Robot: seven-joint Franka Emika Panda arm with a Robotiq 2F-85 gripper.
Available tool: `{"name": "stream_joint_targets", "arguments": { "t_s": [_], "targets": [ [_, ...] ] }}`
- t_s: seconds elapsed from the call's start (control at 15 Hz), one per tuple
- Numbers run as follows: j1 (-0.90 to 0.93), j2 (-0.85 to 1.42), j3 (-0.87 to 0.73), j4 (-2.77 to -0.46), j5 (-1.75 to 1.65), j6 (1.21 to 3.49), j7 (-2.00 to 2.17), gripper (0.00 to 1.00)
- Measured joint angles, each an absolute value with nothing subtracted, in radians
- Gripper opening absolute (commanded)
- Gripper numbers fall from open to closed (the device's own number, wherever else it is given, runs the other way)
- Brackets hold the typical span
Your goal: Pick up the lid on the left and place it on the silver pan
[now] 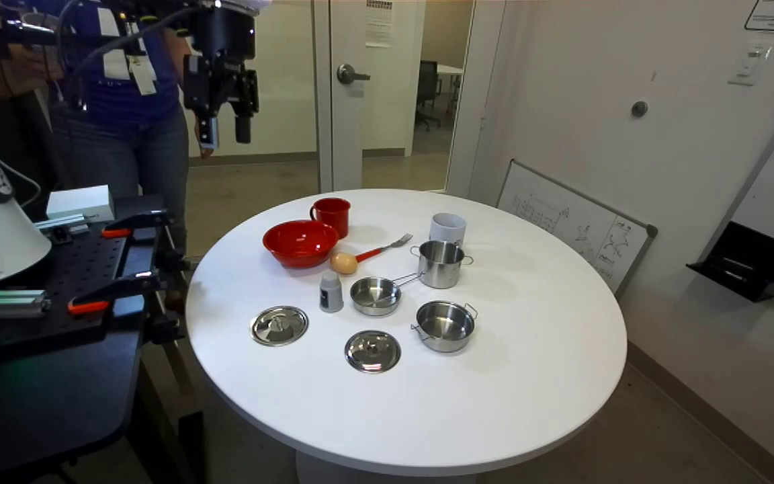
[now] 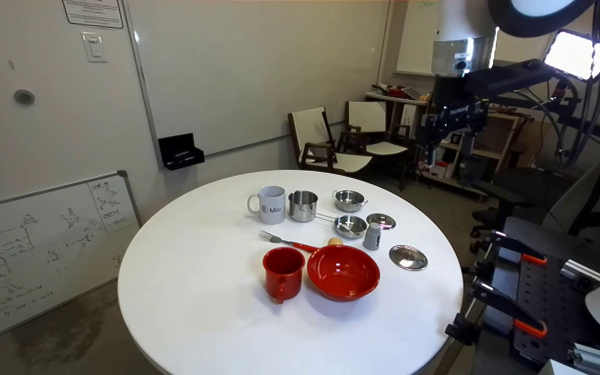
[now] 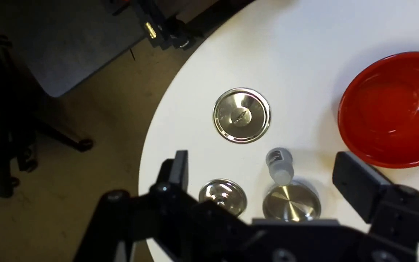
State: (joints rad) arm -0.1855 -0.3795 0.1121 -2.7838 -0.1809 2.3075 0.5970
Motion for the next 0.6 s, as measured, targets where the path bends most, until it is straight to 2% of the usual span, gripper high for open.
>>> {"name": "stream_joint_targets", "arguments": {
  "t_s": [0.33,0.6],
  "targets": [
    [-0.257,-0.219,0.109,-2.793,-0.212,2.444,0.845,1.00],
    [-0.240,-0.160,0.089,-2.780,-0.213,2.464,0.882,1.00]
  ]
}}
